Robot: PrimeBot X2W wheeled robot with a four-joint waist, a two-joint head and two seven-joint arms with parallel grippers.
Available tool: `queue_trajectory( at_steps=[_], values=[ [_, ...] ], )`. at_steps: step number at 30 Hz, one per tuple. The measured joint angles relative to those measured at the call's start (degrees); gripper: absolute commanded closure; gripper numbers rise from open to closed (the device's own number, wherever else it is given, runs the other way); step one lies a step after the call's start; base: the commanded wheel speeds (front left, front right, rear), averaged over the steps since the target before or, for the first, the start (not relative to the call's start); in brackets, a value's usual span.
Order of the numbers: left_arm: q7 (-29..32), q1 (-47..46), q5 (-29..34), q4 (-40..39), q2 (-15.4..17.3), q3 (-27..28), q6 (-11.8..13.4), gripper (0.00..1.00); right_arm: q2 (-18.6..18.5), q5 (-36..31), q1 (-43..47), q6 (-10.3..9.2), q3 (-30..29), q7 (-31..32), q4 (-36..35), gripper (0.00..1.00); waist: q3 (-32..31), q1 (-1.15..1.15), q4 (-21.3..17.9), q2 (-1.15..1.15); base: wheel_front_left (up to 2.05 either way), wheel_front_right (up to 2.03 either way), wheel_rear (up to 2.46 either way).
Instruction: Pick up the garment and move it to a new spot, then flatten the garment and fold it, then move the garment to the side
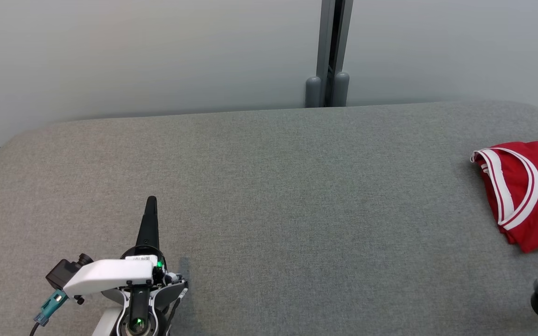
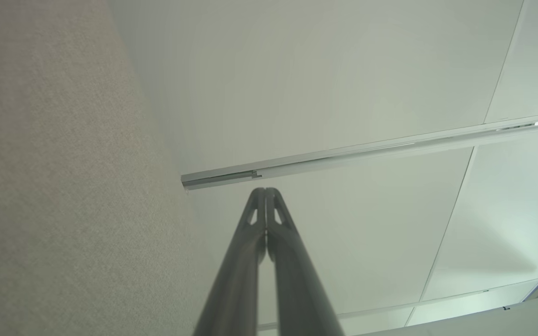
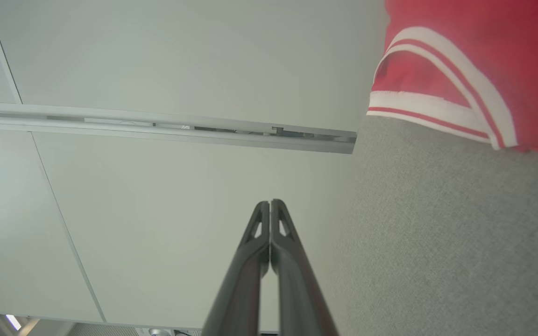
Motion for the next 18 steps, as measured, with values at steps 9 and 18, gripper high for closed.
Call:
queue_trajectory(
  at_steps=[9,18],
  values=[
    [-0.27,-0.65,-3.15,0.59,-0.54,0.14,-0.60,1.00,-0.27,3.46,-0.84,0.00,-0.73,1.01,0.81,1.00,0.10,0.00,-0.07,0.00,0.00,0.00,0.00],
    [-0.38,-0.97,-3.92,0.75,-0.69,0.19,-0.94,1.00,-0.36,4.44,-1.22,0.00,-0.88,1.31,1.04,1.00,0.12,0.00,-0.09,0.00,0.00,0.00,0.00]
  ],
)
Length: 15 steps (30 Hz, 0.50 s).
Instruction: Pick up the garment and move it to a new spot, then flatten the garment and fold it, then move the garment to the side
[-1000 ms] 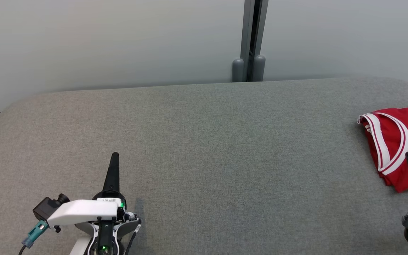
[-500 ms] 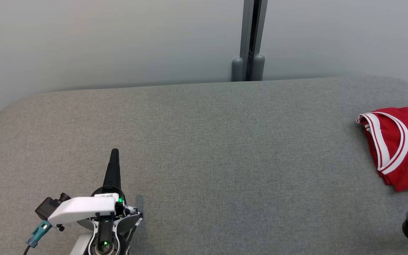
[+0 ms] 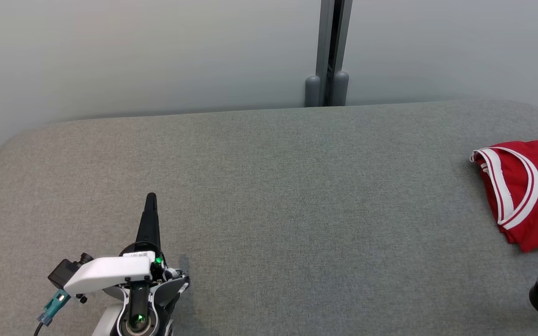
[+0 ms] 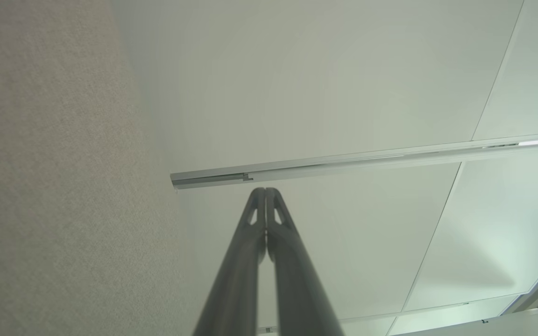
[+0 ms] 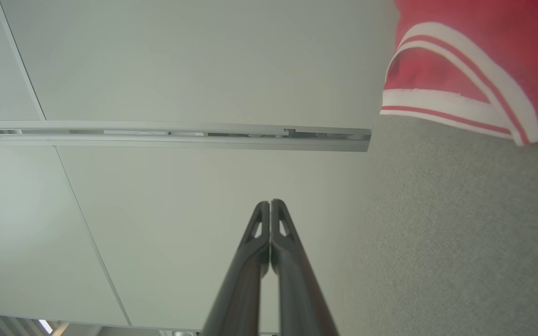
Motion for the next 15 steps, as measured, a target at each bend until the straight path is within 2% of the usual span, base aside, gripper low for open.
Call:
queue_trajectory(
  at_steps=[15],
  values=[
    [-0.01,0.00,0.00,0.00,0.00,0.00,-0.02,1.00,-0.10,0.24,0.00,0.00,0.15,-0.01,0.00,1.00,0.00,0.00,0.00,0.00,0.00,0.00,0.00]
  ],
)
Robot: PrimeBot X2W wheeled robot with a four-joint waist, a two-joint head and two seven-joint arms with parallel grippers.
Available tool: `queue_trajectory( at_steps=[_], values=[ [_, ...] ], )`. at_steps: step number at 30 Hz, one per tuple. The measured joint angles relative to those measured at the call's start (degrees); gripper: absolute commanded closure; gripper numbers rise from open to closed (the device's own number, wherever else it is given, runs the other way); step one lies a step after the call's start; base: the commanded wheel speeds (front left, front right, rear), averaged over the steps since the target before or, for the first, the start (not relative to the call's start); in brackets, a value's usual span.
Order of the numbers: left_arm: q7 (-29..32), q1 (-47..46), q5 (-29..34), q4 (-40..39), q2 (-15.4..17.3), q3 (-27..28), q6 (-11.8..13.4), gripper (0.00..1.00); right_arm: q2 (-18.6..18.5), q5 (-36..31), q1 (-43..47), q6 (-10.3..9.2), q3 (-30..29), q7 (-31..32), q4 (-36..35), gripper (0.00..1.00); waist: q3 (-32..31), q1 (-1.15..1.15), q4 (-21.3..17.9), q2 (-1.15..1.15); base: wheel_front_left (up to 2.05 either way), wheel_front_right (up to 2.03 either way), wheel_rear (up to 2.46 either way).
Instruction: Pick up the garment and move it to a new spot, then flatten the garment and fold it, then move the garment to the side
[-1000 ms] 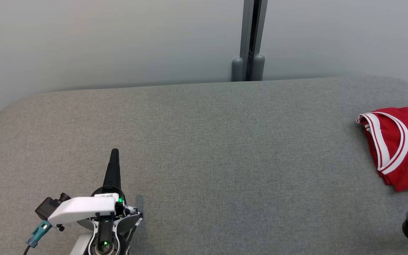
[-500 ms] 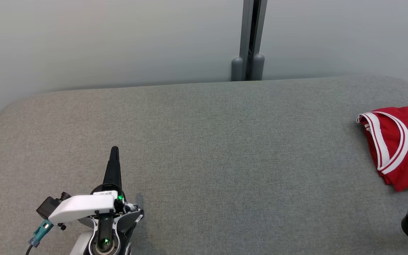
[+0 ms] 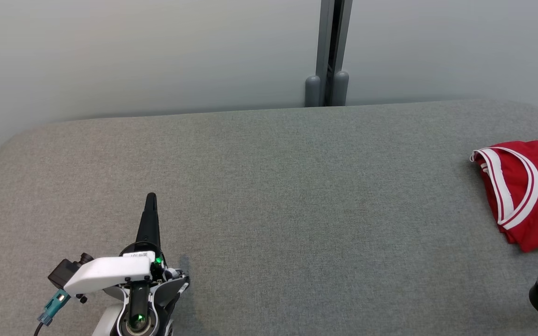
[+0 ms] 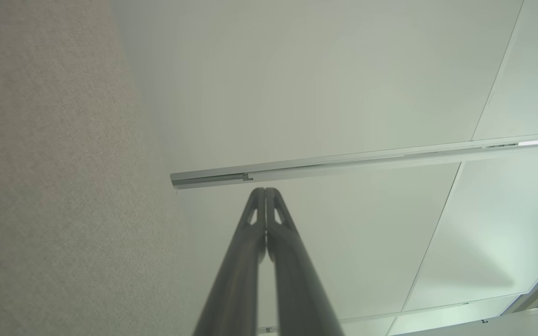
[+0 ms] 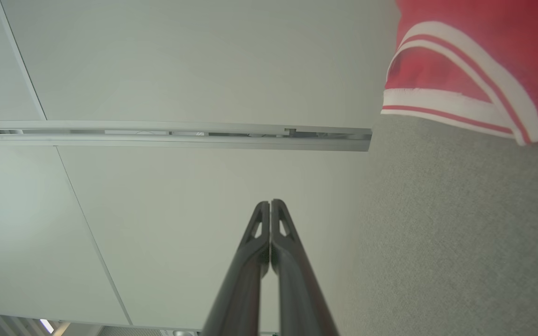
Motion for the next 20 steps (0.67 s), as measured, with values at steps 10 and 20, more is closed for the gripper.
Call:
queue_trajectory(
  at_steps=[10,20],
  values=[
    [0.00,0.00,0.00,0.00,0.00,0.00,-0.01,1.00,-0.04,0.01,0.00,0.00,0.08,-0.01,0.00,1.00,0.00,0.00,0.00,0.00,0.00,0.00,0.00],
    [0.00,-0.01,0.00,0.00,0.00,0.00,-0.01,1.00,-0.08,0.11,0.00,0.00,0.15,-0.08,0.00,1.00,0.00,0.00,0.00,0.00,0.00,0.00,0.00]
  ],
)
